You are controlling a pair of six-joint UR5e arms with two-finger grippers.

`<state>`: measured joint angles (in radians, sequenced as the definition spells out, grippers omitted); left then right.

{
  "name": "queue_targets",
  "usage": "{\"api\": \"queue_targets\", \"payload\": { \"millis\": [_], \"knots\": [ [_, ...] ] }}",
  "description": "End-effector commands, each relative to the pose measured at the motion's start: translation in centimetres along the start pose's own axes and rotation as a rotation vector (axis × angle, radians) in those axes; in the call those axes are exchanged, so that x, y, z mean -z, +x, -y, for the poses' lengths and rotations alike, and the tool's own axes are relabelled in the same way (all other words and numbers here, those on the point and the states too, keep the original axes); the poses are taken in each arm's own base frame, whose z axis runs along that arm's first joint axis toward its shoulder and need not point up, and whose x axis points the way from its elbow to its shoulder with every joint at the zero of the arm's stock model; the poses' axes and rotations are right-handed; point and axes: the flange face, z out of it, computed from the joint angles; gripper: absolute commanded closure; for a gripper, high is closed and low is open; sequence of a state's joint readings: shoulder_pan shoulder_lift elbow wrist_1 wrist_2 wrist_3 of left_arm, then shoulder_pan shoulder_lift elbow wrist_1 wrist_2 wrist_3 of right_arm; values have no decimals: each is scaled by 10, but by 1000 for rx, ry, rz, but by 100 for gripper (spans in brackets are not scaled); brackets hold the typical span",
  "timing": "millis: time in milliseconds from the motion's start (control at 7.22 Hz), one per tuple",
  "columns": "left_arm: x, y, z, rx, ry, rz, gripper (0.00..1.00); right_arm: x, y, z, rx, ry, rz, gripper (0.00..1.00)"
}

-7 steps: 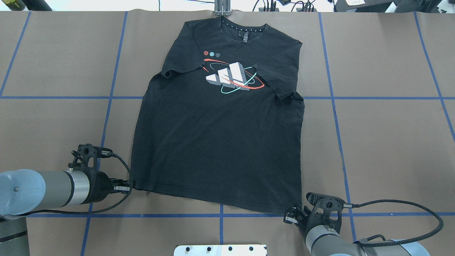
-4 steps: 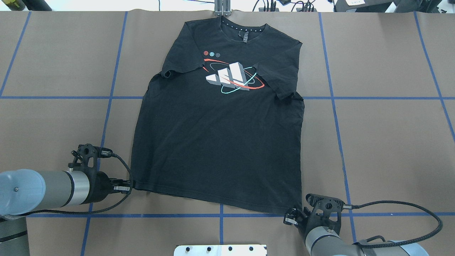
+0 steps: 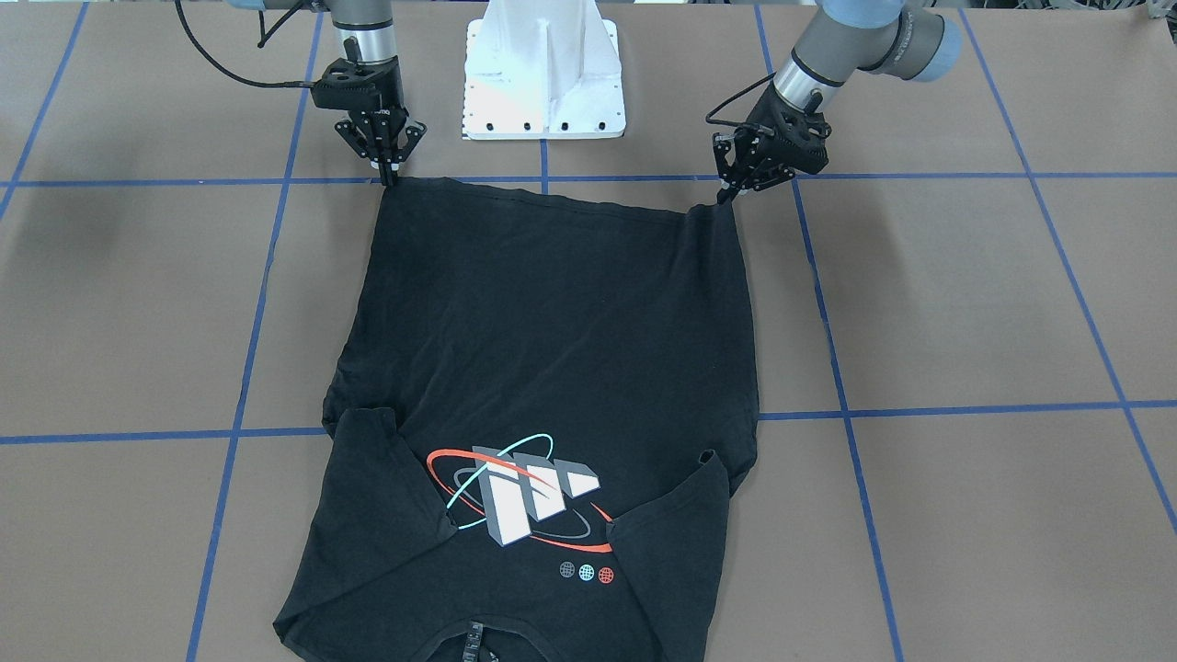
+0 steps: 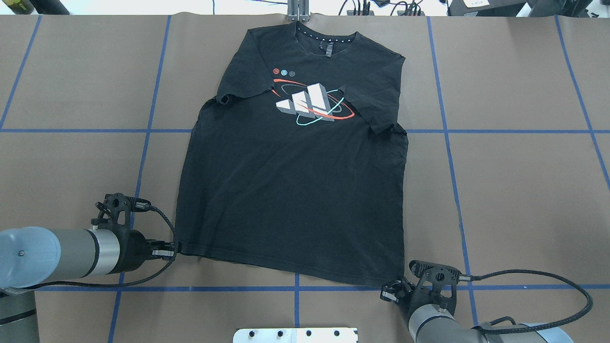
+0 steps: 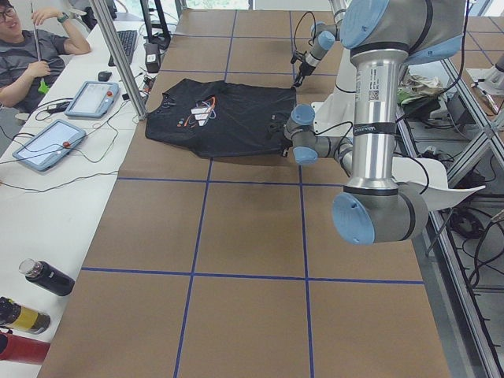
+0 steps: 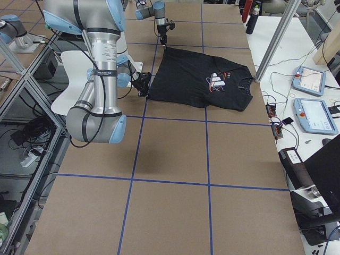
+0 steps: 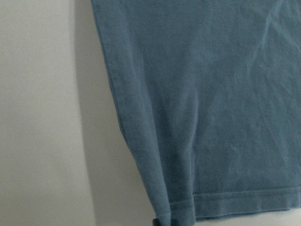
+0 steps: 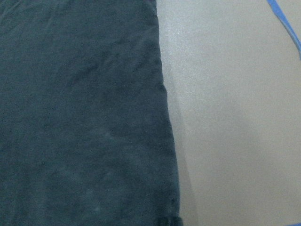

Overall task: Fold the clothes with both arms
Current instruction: 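Grasp the hem corners with both grippers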

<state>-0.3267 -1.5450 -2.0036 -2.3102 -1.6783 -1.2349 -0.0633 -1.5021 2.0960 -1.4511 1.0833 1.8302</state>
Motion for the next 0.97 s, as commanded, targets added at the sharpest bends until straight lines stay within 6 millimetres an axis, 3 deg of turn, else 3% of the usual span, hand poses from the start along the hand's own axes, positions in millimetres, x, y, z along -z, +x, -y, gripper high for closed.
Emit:
{"api": "queue_targets", "payload": {
  "millis": [0,138,415,692,831],
  "knots": [
    [7,5,2,-1,5,-14,100,3,-2,2,-10,8,9,100],
    [16,14,1,-3,-14,-38,100,16,-7,12,-25,4,33,100],
    [53,39,6,0,-57,-54,100,69,-11,49,-67,-29,90,100],
    [100,68,4,-3,-117,-82,100,153,-6,89,-73,-167,80,100],
    [118,74,5,-6,-109,-105,100,188,3,97,-28,-263,71,100]
  ]
}}
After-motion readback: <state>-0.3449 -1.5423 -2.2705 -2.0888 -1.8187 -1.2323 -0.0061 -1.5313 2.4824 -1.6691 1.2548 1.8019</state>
